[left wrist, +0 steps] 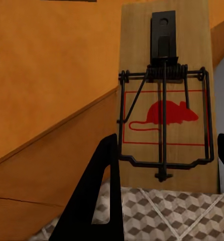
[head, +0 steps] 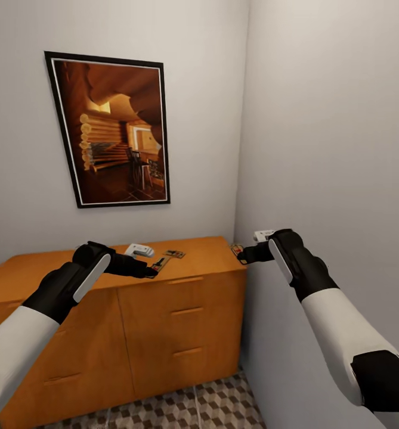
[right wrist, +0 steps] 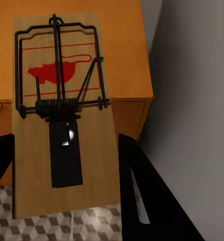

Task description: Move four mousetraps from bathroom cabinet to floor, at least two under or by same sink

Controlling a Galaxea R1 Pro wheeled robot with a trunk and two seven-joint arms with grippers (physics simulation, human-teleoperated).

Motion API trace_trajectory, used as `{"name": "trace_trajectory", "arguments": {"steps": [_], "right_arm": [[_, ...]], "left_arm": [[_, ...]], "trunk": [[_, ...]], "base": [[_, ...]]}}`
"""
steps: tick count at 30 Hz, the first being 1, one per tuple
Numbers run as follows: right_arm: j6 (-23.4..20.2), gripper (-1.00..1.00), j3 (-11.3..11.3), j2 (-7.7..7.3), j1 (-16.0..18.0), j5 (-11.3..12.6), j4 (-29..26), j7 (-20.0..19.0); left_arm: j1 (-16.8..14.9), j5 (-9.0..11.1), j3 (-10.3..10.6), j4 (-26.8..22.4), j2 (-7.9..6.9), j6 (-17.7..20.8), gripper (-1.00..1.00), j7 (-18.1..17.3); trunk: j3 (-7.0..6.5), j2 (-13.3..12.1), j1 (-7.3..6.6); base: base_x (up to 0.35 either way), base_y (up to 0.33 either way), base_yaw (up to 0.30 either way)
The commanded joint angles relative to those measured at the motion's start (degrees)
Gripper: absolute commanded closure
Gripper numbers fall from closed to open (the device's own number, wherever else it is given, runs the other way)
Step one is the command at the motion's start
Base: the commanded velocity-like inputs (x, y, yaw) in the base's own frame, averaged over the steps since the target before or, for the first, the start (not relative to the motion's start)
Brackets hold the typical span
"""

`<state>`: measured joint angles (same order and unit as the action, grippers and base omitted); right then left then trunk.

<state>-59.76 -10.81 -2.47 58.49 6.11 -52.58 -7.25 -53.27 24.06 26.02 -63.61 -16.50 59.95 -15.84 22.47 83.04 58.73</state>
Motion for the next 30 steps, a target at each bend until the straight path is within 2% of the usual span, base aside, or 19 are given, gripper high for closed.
{"name": "trace_trajectory", "arguments": {"steps": [1,14,19,22,28,30], "right_arm": [[-0.2,1.00,-0.2,-0.08,0.0,0.7,-0.1,0.5],[-0.2,1.00,-0.2,0.03,0.0,1.0,-0.1,0.4],[-0.2,1.00,-0.2,0.01,0.0,1.1,-0.1,0.4],[-0.2,1.00,-0.2,0.02,0.0,1.1,-0.1,0.4],[-0.2,1.00,-0.2,0.15,0.0,1.1,-0.1,0.4],[-0.2,1.00,-0.2,0.89,0.0,1.1,-0.1,0.5]], "left_arm": [[-0.1,-0.6,0.1,0.0,0.00,0.1,1.00,-0.6],[-0.1,-0.6,0.1,0.9,-0.02,0.1,1.00,-0.6],[-0.1,0.5,0.1,1.0,-0.02,0.1,1.00,-0.6],[-0.1,2.4,0.1,1.0,-0.04,0.1,1.00,-0.6],[-0.1,2.7,0.1,1.1,-0.53,0.1,1.00,-0.6],[-0.1,2.8,0.1,1.1,-0.66,0.1,1.00,-0.6]], "trunk": [[0.07,0.0,0.00],[0.07,0.0,0.00],[0.07,0.0,0.00],[0.07,0.0,0.00],[0.07,0.0,0.00],[0.07,0.0,0.00]], "base": [[-0.003,0.000,0.244],[-0.027,0.000,0.247],[-0.255,0.000,0.053],[-0.331,0.000,0.008],[-0.342,0.000,0.001],[-0.336,0.000,0.000]]}}
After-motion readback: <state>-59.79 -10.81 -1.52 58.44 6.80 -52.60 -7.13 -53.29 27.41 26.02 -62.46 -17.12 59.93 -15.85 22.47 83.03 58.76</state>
